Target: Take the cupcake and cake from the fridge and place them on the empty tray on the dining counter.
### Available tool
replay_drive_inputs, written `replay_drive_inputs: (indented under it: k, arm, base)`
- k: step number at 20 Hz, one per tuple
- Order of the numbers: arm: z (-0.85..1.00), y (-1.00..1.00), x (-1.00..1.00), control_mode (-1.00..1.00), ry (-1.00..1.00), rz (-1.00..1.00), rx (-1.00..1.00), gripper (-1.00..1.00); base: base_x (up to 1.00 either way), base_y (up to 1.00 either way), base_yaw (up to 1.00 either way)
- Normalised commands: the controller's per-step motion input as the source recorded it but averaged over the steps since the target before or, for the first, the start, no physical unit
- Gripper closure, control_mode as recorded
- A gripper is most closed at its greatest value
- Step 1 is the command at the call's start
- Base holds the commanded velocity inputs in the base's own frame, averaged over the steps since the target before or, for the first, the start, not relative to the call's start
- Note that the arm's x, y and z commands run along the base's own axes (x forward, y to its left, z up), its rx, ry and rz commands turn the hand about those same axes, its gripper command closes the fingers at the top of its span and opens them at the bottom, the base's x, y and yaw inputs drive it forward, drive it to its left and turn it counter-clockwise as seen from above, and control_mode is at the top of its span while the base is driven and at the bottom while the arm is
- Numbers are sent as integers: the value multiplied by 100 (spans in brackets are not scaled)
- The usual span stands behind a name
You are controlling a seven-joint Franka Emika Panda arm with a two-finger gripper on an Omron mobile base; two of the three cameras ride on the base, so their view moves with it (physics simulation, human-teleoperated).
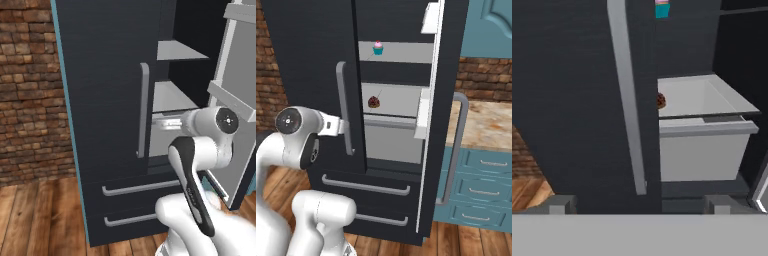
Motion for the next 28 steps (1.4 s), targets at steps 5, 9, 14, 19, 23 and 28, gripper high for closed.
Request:
replay_drive_inputs:
  k: [5, 9, 14, 19, 23, 28]
  arm:
    - [-1, 21, 97, -100, -3, 0, 0, -100]
    - [-7, 10, 100, -100, 0, 0, 0, -100]
    - [-17, 2, 100, -100, -3, 0, 0, -100]
    - [-19, 4, 100, -100, -1, 0, 0, -100]
    - [-12, 7, 99, -100, 0, 0, 0, -100]
    - [-10, 6, 92, -100, 0, 0, 0, -100]
  base:
    - [0, 0, 0]
    - [0, 0, 0]
    - [0, 0, 0]
    - [0, 0, 0]
    - [0, 0, 0]
    - [0, 0, 0]
